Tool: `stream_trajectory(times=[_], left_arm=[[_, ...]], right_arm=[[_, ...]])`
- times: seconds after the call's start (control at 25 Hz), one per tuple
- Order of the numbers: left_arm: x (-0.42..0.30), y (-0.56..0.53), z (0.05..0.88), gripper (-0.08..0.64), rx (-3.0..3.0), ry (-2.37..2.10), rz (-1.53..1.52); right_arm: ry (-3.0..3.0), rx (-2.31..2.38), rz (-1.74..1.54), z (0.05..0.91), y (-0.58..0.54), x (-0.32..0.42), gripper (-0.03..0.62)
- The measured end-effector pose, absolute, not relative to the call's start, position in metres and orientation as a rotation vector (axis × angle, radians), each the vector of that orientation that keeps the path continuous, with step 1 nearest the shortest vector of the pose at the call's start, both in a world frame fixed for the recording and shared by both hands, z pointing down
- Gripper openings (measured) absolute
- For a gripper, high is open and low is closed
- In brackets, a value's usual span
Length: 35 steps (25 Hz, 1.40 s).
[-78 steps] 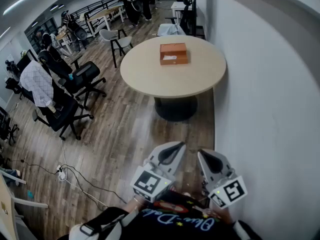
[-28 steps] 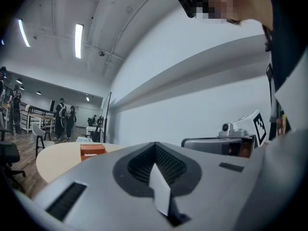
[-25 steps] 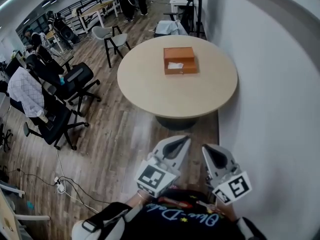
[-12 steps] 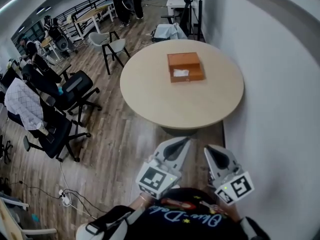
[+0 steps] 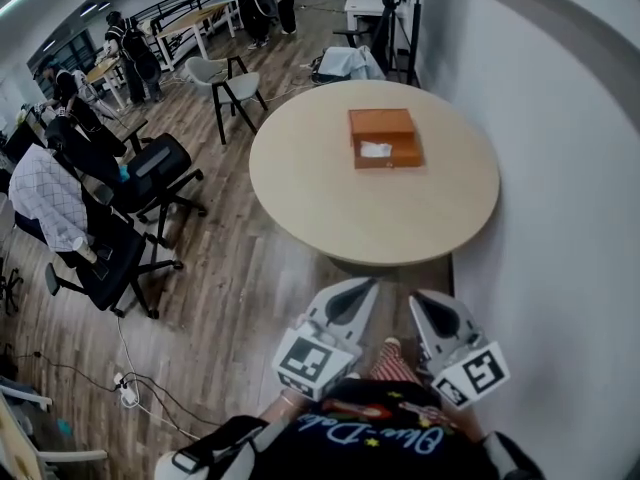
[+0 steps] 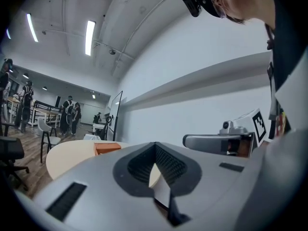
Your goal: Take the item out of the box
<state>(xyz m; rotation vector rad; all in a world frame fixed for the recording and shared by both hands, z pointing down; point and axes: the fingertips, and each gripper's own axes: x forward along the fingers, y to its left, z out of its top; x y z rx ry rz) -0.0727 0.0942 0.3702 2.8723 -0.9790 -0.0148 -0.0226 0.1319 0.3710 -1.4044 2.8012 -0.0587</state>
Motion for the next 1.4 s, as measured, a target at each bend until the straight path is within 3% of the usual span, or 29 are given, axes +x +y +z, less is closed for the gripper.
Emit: stream_trajectory(times=[0.64,1.4], left_arm=[[-0.087,0.012,0.375,-0.015,2.783,-1.196,0.055],[-0.026,-0.094,0.369,-0.015,2.755,-1.299,0.127]], right_arm=[[2.879,-1.229,-0.13,0.378,0.036,-0.023,-0.002],[2.897,-1.136,-0.12,0.374,-0.073,0.044,-0.002]])
